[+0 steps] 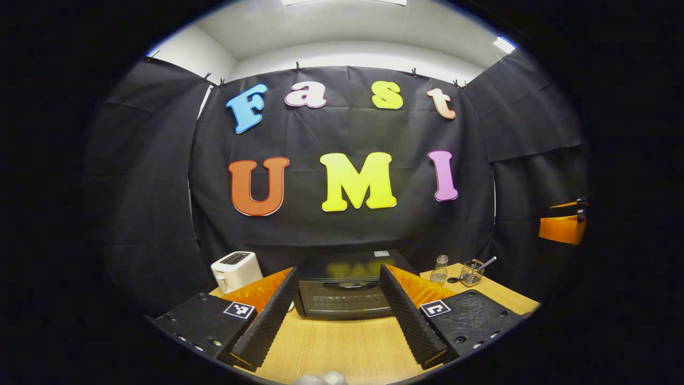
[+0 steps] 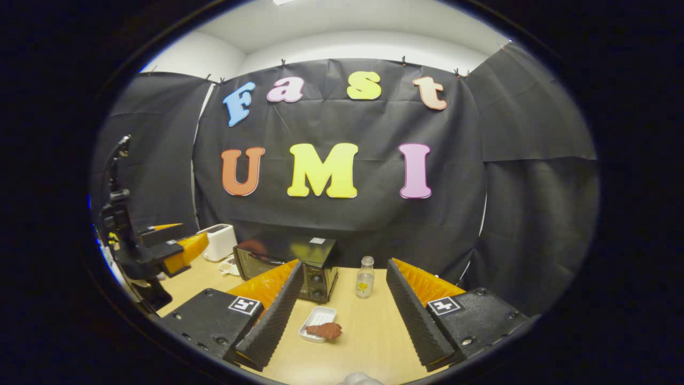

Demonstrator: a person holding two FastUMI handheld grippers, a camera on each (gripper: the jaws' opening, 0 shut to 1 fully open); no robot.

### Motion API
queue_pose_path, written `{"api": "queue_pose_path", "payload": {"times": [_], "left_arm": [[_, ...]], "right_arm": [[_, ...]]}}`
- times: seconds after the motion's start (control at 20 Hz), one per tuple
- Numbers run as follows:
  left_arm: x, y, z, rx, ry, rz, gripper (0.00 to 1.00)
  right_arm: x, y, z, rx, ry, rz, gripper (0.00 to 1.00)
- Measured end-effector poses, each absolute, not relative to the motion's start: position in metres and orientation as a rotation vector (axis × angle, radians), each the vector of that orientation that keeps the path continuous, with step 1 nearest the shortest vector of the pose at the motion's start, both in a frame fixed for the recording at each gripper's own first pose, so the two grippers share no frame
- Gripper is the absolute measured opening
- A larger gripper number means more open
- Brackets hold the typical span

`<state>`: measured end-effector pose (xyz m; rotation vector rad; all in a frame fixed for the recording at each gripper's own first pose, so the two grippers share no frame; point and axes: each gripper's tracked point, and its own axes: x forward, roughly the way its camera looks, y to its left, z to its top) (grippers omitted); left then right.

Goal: Open the electric oven with the left hand, put the food in, and close the electric oven.

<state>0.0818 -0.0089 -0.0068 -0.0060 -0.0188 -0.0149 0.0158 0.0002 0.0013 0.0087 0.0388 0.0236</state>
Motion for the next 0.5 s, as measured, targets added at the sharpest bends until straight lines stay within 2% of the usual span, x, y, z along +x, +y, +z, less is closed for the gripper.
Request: {"api": "queue_pose_path", "payload": {"times": [0.25, 0.3, 0.5], "left_arm": [[0.158, -0.025, -0.031, 0.007, 0.005, -0.028, 0.97], [0.172, -0.029, -0.037, 0.019, 0.01, -0.029, 0.97], [0.22, -0.034, -0.082, 0.026, 0.085, -0.022, 0.96]], "right_arm": [[0.011, -0.01, 0.004, 0.022, 0.074, 0.007, 0.99], [0.009, -0.011, 0.004, 0.023, 0.087, 0.003, 0.96], [0.003, -0.019, 0.01, 0.019, 0.111, -0.019, 0.99]]}}
